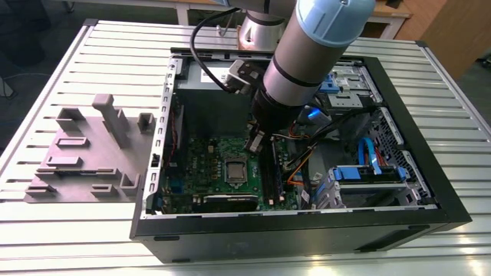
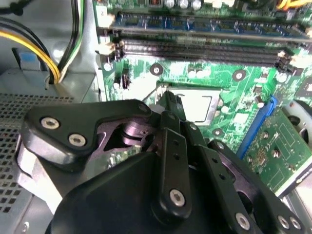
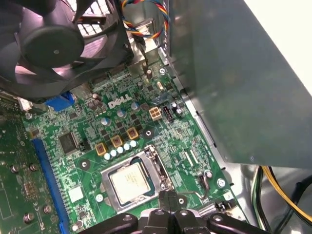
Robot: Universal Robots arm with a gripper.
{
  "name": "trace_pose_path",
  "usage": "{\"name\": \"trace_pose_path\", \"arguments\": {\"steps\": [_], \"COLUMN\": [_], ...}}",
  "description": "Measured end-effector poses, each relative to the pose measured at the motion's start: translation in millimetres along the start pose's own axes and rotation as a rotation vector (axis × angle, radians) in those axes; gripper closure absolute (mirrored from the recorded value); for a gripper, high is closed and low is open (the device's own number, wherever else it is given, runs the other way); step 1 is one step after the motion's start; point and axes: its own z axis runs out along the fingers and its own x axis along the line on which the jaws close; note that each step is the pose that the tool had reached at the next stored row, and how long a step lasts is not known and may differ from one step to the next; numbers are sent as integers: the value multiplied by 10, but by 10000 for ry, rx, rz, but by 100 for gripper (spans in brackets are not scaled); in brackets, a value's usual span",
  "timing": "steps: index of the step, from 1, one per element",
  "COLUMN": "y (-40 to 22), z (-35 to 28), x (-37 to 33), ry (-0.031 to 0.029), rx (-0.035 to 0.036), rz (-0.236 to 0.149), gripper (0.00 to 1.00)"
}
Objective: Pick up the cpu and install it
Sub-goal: 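Close the cpu cover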
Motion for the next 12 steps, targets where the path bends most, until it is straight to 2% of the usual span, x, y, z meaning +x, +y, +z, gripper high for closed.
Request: {"name": "trace_pose_path", "arguments": {"steps": [12], "y": [27], "z": [7], "x": [26], "ry": [-15], "rx": [9], "rz": [-2], "gripper": [90]}}
